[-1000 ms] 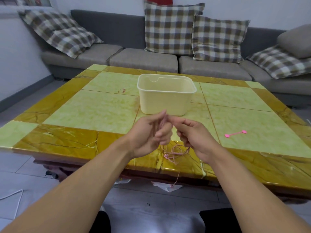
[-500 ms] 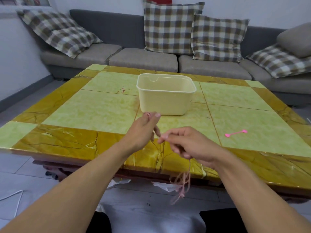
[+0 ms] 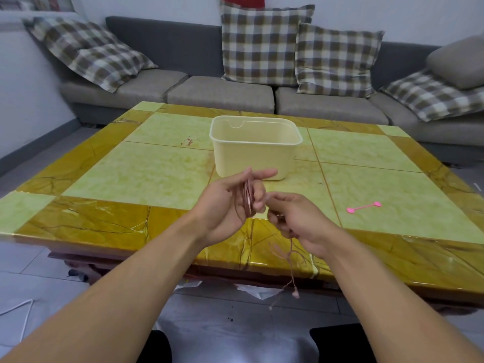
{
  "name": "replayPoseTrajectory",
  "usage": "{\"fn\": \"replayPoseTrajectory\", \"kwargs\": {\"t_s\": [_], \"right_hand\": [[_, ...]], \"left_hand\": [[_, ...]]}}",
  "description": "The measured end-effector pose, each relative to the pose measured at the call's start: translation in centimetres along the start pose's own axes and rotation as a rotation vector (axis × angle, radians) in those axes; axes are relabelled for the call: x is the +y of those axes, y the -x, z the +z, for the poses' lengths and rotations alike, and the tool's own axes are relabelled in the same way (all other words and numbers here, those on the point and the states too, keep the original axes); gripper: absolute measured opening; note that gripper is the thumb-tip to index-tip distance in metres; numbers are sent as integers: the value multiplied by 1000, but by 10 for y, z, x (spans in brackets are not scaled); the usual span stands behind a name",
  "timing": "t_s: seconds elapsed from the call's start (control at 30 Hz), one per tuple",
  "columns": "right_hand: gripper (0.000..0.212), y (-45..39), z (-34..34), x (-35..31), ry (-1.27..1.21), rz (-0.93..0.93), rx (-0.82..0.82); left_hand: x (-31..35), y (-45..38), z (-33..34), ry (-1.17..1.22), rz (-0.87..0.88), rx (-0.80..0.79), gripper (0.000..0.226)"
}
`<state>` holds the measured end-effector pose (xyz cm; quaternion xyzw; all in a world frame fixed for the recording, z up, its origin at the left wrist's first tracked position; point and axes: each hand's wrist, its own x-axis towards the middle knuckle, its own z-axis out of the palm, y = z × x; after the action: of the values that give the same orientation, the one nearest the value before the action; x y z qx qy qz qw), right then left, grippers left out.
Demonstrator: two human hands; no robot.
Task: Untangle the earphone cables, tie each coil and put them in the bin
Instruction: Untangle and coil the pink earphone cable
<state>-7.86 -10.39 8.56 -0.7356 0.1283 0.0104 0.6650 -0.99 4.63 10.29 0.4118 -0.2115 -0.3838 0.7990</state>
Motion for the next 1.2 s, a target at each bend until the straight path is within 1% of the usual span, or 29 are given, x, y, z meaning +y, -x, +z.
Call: {"fn": "replayPoseTrajectory", "kwargs": {"t_s": [0.07,0.17,0.23,0.3,0.37,0.43,0.5,0.53,0.57,0.6,0.67,0.7,0.73,0.8,0.87,0.9,0.93,1.0,1.1,1.2], "right_hand": [[21,3,6,2,69,33,-75],[24,9,12,1,167,61,-211],[24,13,12,-3,213,65,-267],[23,15,9,-6,228,46,-283],[23,15,5,-10,255,12,-264],[23,15,1,-13,259,-28,-228],[25,15,-6,-16,199,-74,-166],[24,15,-9,-17,153,-95,-120],[25,14,-13,-18,112,-115,-72],[25,13,-16,-18,87,-133,-33],[26,9,-17,-16,71,-158,10],[26,7,-17,-14,67,-167,24],[26,5,-16,-12,66,-176,37],[27,3,-14,-8,67,-193,50],[26,1,-11,-6,44,-198,35],[25,1,-8,-6,22,-186,18],[24,1,-6,-4,1,-163,-4],[25,1,-1,-2,1,-97,-43],[31,4,6,1,110,0,-103],[29,8,12,3,194,66,-201]], "left_hand": [[-1,-3,1,48,66,87,42],[-4,-9,-8,58,225,188,30],[-8,-13,-18,-38,282,280,37],[-13,-16,-27,-251,283,330,47],[-17,-14,-30,-534,253,310,47],[-20,-11,-30,-736,172,266,42],[-21,-10,-29,-782,24,252,39],[-20,-8,-28,-788,-50,242,41],[-18,-7,-28,-792,-115,222,48],[-16,-6,-29,-775,-173,183,58],[-10,-3,-28,-669,-269,57,77],[-7,-2,-26,-588,-314,-22,80],[-5,-1,-24,-494,-354,-103,79],[-2,-1,-21,-280,-392,-245,65],[-1,-1,-20,-81,-349,-329,49],[-1,-2,-19,-4,-305,-338,45],[-1,-3,-19,51,-260,-320,43],[0,-2,-13,103,-169,-218,42],[2,-1,-4,157,-48,-37,40],[3,-9,-6,194,107,120,36]]}}
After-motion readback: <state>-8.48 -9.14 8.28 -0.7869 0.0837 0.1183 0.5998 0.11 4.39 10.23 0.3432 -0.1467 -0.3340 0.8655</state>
